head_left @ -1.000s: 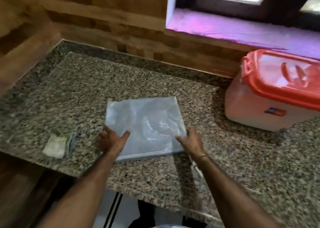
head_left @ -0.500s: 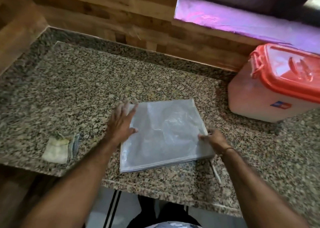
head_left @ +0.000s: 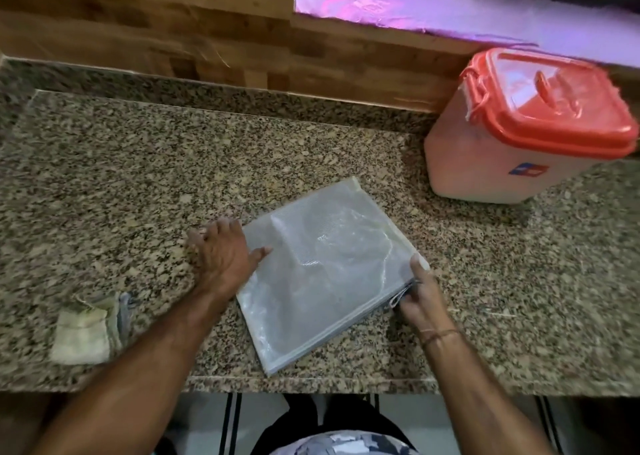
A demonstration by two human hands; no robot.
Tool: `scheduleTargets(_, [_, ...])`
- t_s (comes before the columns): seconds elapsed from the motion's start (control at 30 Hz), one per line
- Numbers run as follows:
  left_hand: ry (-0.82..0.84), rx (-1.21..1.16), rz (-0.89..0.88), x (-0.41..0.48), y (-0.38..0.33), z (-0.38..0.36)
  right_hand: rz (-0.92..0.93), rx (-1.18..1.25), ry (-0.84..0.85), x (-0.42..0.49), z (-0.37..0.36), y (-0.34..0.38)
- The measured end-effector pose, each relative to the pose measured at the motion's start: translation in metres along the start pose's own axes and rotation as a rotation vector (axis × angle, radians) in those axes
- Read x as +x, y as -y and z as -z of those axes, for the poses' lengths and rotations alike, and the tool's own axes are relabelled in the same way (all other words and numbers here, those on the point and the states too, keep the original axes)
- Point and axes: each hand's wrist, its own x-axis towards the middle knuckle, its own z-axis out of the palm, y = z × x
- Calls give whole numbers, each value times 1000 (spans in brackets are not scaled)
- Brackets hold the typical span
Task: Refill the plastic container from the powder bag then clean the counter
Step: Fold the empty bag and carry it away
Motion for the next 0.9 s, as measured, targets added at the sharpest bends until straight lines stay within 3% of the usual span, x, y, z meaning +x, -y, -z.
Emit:
scheduleTargets(0.07, [-61, -87, -60, 6, -7, 2, -13, 18, -40, -4, -8, -15])
scheduleTargets(0.2, [-39, -350, -300, 17, -19, -4, -32, -306, -159, -6, -39, -13])
scheduleTargets(0.37, [81, -347, -140, 14, -20, -8, 64, -309, -93, 9, -50, 18])
scheduleTargets(0.5, [157, -577, -61, 24, -30, 11, 118, -636, -118, 6, -53, 11])
scheduleTargets(0.7, [525, -1309, 93, 30, -34, 24, 138, -676, -77, 5, -51, 21])
scheduleTargets(0.8, [510, -1444, 127, 24, -28, 20, 127, -803, -10, 5, -41, 26])
scheduleTargets(0.9, [430, -1373, 171, 20, -24, 12, 178, -915, -45, 5, -35, 33])
